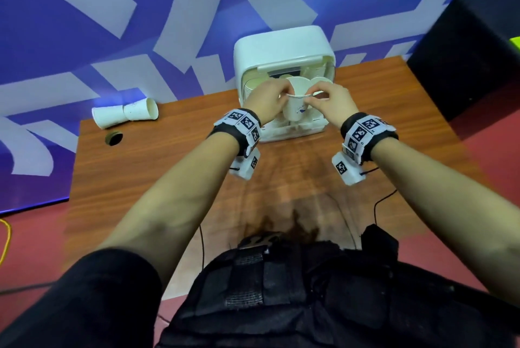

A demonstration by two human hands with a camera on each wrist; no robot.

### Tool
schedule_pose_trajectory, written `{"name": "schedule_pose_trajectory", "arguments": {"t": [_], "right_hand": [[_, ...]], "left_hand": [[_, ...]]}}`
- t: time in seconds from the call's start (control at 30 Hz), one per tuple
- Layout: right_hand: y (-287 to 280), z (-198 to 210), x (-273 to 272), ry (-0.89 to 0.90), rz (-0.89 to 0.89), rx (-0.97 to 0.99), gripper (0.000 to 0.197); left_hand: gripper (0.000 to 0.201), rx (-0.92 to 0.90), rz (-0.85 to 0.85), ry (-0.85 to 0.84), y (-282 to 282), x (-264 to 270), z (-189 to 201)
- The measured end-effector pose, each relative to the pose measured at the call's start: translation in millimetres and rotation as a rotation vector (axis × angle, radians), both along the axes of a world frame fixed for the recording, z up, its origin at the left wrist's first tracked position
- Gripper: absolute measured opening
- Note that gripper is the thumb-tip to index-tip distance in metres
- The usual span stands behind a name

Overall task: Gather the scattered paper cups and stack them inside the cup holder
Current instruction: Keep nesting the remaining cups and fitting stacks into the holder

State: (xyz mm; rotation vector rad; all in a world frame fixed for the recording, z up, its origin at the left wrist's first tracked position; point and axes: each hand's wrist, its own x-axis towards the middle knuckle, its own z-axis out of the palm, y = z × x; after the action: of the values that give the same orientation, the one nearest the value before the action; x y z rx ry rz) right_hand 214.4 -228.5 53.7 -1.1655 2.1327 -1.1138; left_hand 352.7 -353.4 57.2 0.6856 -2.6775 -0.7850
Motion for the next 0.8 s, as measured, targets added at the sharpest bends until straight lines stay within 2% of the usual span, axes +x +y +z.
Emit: {"name": "schedule_pose_trajectory", "arguments": {"t": [0.17, 0.3, 0.37, 0.53, 0.6, 0.73, 0.8], "right_hand": [[11.3, 3.0, -33.9, 0.116, -0.03, -0.055, 0.006], [12.7, 5.1, -55.2, 0.2, 0.013, -0.075, 0.003], [12.9, 3.6, -65.4, 0.24, 0.03, -0.056, 0.001], [14.8, -8.6, -84.5, 0.342, 0.058, 0.024, 0.009], [15.8, -17.3, -89.9, 0.355, 0.064, 0.028, 0.01], [10.4, -28.9, -99.6, 0.407, 0.101, -0.012, 0.01], [5.5, -33.9, -102.7, 0.425, 0.119, -0.013, 0.009]], "left_hand": [[0.014, -0.095, 0.008, 0.068, 11.5, -31.5, -0.1], [0.013, -0.189, 0.05, 0.117, 13.9, -54.0, -2.6], [0.012, -0.211, 0.069, 0.117, 14.4, -63.6, -6.0], [0.009, -0.272, 0.034, 0.136, 14.7, -81.7, -20.6], [0.011, -0.272, 0.032, 0.13, 14.8, -86.3, -26.9], [0.027, -0.281, 0.008, 0.139, 7.9, -93.5, -38.1], [0.02, -0.282, 0.026, 0.14, 3.8, -96.0, -41.7]]}}
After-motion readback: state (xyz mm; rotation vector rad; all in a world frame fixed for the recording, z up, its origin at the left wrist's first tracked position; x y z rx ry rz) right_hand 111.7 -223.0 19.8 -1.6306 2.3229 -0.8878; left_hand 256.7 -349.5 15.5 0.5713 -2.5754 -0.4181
